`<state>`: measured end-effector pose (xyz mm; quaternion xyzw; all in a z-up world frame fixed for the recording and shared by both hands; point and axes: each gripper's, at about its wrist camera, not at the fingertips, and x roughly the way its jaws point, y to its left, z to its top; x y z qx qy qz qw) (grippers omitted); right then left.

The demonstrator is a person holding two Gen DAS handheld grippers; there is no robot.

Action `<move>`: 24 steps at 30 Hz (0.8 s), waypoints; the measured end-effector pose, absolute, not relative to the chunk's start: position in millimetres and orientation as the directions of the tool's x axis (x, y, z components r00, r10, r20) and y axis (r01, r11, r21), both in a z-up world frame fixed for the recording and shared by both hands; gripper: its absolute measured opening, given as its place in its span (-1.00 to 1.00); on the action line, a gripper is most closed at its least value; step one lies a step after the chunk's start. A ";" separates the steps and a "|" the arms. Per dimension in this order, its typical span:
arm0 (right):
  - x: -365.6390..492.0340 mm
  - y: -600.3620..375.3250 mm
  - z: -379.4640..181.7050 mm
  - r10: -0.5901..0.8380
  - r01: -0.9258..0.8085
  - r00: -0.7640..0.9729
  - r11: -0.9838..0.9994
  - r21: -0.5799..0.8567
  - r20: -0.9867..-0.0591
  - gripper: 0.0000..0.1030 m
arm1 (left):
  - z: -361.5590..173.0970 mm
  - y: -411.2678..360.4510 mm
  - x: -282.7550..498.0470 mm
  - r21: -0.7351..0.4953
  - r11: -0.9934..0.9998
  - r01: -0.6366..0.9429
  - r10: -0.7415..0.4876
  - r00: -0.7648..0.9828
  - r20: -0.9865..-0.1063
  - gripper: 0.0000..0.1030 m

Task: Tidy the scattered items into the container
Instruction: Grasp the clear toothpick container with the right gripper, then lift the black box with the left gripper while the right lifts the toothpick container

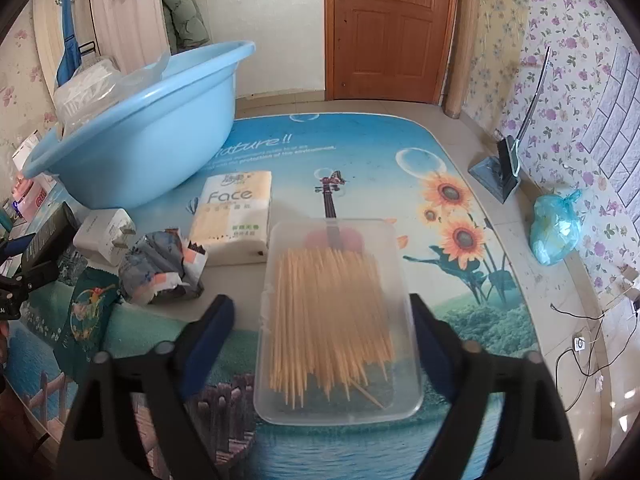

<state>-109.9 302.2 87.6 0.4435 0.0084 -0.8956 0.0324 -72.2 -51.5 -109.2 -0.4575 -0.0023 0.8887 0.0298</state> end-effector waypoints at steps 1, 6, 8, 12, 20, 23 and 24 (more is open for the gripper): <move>-109.9 301.7 87.1 -0.053 0.068 -0.605 -0.998 0.014 -0.795 0.83 | -109.3 -51.9 -71.7 -0.032 -0.998 -0.051 0.055 -0.579 -0.813 0.99; -106.8 301.9 86.8 -0.056 0.074 -0.608 -0.997 0.014 -0.792 0.83 | -109.4 -53.2 -72.2 -0.028 -0.998 -0.061 0.058 -0.566 -0.822 0.99; -105.8 301.5 87.0 -0.056 0.075 -0.608 -0.997 0.013 -0.792 0.83 | -109.2 -54.2 -71.8 -0.031 -0.997 -0.074 0.067 -0.563 -0.823 1.00; -103.5 300.7 86.6 -0.060 0.082 -0.610 -0.997 0.012 -0.790 0.81 | -108.5 -58.8 -68.3 -0.036 -0.996 -0.078 0.074 -0.567 -0.820 0.99; -99.6 308.6 91.0 -0.049 0.053 -0.623 -0.998 0.020 -0.781 0.17 | -103.6 -58.9 -60.2 -0.027 -0.994 -0.110 0.088 -0.600 -0.795 0.48; -98.3 308.3 91.2 -0.052 0.059 -0.624 -0.998 0.019 -0.780 0.17 | -102.2 -56.9 -58.1 -0.019 -0.992 -0.126 0.093 -0.606 -0.790 0.30; -97.8 307.6 91.2 -0.053 0.060 -0.625 -0.998 0.020 -0.779 0.16 | -102.2 -57.2 -57.8 -0.022 -0.992 -0.126 0.095 -0.608 -0.789 0.29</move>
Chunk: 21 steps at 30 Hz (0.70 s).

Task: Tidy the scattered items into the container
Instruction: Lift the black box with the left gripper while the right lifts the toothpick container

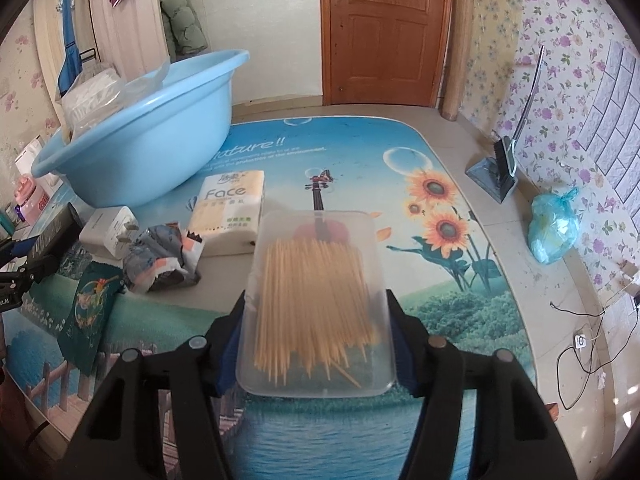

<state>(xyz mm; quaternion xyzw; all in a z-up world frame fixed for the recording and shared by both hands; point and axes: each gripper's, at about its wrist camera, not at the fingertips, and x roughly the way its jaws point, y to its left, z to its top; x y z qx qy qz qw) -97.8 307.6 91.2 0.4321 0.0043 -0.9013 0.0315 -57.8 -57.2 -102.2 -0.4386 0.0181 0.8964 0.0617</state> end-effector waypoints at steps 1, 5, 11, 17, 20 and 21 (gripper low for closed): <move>-97.2 307.8 91.5 -0.059 0.060 -0.626 -0.998 0.028 -0.777 0.16 | -102.2 -57.1 -57.8 -0.022 -0.992 -0.127 0.095 -0.608 -0.788 0.29; -93.1 307.8 100.5 -0.098 0.070 -0.649 -0.995 0.069 -0.754 0.16 | -100.0 -55.0 -51.4 -0.007 -0.993 -0.120 0.081 -0.625 -0.777 0.28; -87.2 297.5 127.2 -0.117 0.099 -0.706 -0.993 0.067 -0.699 0.16 | -83.0 -64.7 -43.0 -0.090 -0.989 -0.117 0.144 -0.632 -0.762 0.23; -85.1 288.2 144.9 -0.141 0.118 -0.732 -0.990 0.079 -0.667 0.16 | -56.4 -72.3 -30.8 -0.095 -0.991 -0.090 0.131 -0.678 -0.724 0.20; -85.0 284.3 152.6 -0.156 0.130 -0.741 -0.988 0.087 -0.654 0.16 | -42.2 -77.6 -26.9 -0.101 -0.992 -0.082 0.129 -0.697 -0.705 0.13; -85.0 283.1 154.9 -0.160 0.134 -0.744 -0.987 0.090 -0.649 0.16 | -38.3 -78.8 -25.4 -0.097 -0.992 -0.079 0.124 -0.702 -0.701 -0.08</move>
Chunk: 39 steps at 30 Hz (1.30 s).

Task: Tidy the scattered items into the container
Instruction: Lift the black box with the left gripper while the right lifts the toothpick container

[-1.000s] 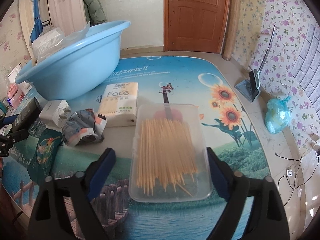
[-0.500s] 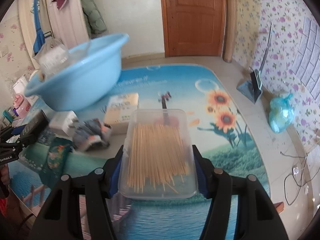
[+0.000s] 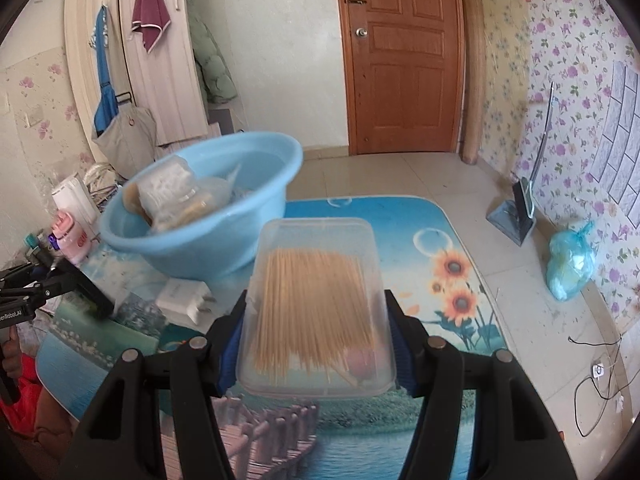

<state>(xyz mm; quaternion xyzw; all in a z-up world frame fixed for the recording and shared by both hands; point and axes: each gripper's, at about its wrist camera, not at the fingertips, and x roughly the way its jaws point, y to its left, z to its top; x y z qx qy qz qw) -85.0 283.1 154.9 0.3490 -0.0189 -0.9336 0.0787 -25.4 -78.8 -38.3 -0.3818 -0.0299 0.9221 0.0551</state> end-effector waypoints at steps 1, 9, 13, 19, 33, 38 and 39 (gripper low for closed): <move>-85.4 281.8 156.4 -0.166 0.139 -0.744 -0.986 0.093 -0.647 0.16 | -36.2 -81.1 -26.1 -0.101 -0.992 -0.080 0.129 -0.705 -0.698 -0.51; -84.6 272.8 152.4 -0.192 0.166 -0.725 -0.981 0.103 -0.661 0.16 | -34.4 -83.1 -27.3 -0.111 -0.988 -0.111 0.157 -0.709 -0.688 -0.52; -84.4 274.9 151.1 -0.197 0.166 -0.716 -0.980 0.111 -0.670 0.16 | -34.5 -81.7 -25.8 -0.117 -0.987 -0.111 0.161 -0.708 -0.688 -0.51; -86.2 277.8 151.2 -0.202 0.161 -0.711 -0.979 0.123 -0.673 0.16 | -38.1 -78.6 -23.9 -0.130 -0.983 -0.131 0.185 -0.699 -0.691 -0.50; -89.0 278.6 144.2 -0.204 0.158 -0.691 -0.979 0.130 -0.694 0.16 | -70.5 -56.2 -32.3 -0.135 -0.971 -0.199 0.231 -0.613 -0.755 -0.49; -88.4 278.8 142.5 -0.205 0.158 -0.687 -0.979 0.132 -0.697 0.16 | -83.8 -54.3 -35.4 -0.127 -0.973 -0.194 0.220 -0.600 -0.770 -0.58; -88.3 278.7 142.5 -0.205 0.158 -0.687 -0.978 0.133 -0.697 0.16 | -84.1 -55.3 -34.9 -0.128 -0.973 -0.192 0.220 -0.604 -0.766 -0.58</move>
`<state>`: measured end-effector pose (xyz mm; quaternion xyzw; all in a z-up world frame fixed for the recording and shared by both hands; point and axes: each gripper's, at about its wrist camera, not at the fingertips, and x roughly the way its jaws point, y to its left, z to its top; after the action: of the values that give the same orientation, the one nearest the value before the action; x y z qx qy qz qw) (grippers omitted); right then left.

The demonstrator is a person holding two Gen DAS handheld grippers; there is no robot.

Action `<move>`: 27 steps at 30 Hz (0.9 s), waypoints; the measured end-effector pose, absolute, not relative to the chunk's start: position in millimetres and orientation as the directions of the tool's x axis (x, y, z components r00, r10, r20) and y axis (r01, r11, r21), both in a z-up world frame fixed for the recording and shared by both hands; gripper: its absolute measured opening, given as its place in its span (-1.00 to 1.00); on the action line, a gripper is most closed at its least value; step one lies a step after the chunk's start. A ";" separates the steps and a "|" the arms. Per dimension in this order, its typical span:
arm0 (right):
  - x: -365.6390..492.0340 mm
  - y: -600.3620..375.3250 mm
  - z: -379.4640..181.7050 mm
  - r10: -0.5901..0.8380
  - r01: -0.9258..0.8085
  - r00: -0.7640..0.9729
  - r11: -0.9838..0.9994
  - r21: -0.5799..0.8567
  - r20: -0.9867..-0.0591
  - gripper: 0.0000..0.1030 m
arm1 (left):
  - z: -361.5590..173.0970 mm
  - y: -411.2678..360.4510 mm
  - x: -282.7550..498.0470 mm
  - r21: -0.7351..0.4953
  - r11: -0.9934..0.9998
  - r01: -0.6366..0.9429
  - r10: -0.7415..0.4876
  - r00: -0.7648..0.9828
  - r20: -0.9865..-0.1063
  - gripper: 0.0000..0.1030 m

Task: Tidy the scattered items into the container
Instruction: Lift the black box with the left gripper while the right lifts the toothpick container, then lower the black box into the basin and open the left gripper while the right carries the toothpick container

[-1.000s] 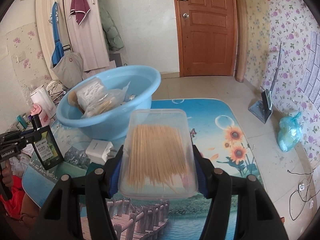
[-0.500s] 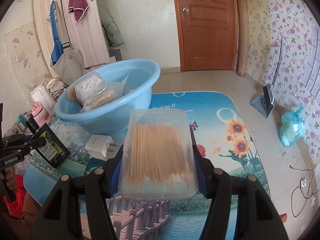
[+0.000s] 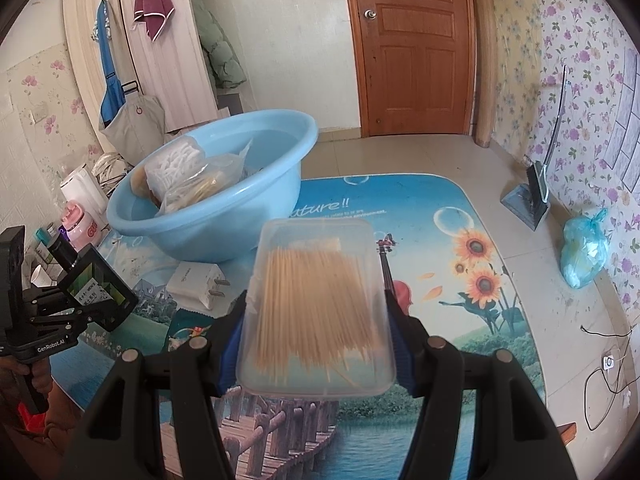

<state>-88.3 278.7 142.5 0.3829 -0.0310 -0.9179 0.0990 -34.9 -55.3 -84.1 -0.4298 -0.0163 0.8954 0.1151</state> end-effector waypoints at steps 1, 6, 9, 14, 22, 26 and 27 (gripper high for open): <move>-88.3 278.6 142.6 -0.206 0.158 -0.688 -0.978 0.133 -0.696 0.16 | -84.2 -54.7 -34.6 -0.128 -0.974 -0.189 0.218 -0.605 -0.766 -0.58; -86.2 279.9 142.9 -0.204 0.156 -0.697 -0.979 0.132 -0.687 0.16 | -78.6 -55.8 -28.2 -0.103 -0.980 -0.170 0.188 -0.630 -0.753 -0.59; -85.0 280.8 145.6 -0.206 0.158 -0.704 -0.979 0.133 -0.680 0.16 | -67.3 -59.2 -23.1 -0.094 -0.983 -0.156 0.174 -0.661 -0.730 -0.60; -83.3 280.4 153.2 -0.213 0.164 -0.716 -0.977 0.137 -0.665 0.16 | -40.6 -70.0 -17.0 -0.104 -0.986 -0.132 0.167 -0.712 -0.682 -0.60; -79.2 271.9 179.7 -0.241 0.197 -0.754 -0.970 0.139 -0.611 0.16 | 11.8 -72.3 -11.0 -0.113 -0.986 -0.125 0.167 -0.785 -0.596 -0.60; -80.5 264.3 196.5 -0.247 0.219 -0.782 -0.969 0.118 -0.572 0.16 | 23.7 -70.0 -18.8 -0.117 -0.984 -0.132 0.176 -0.794 -0.581 -0.60; -81.7 261.9 200.0 -0.248 0.224 -0.786 -0.968 0.112 -0.566 0.16 | 25.2 -70.4 -20.6 -0.124 -0.983 -0.132 0.180 -0.796 -0.578 -0.60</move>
<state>-81.8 261.9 200.0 0.3020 -0.0196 -0.9449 0.1247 -20.6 -70.4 25.2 -0.3083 -0.0385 0.9469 0.0823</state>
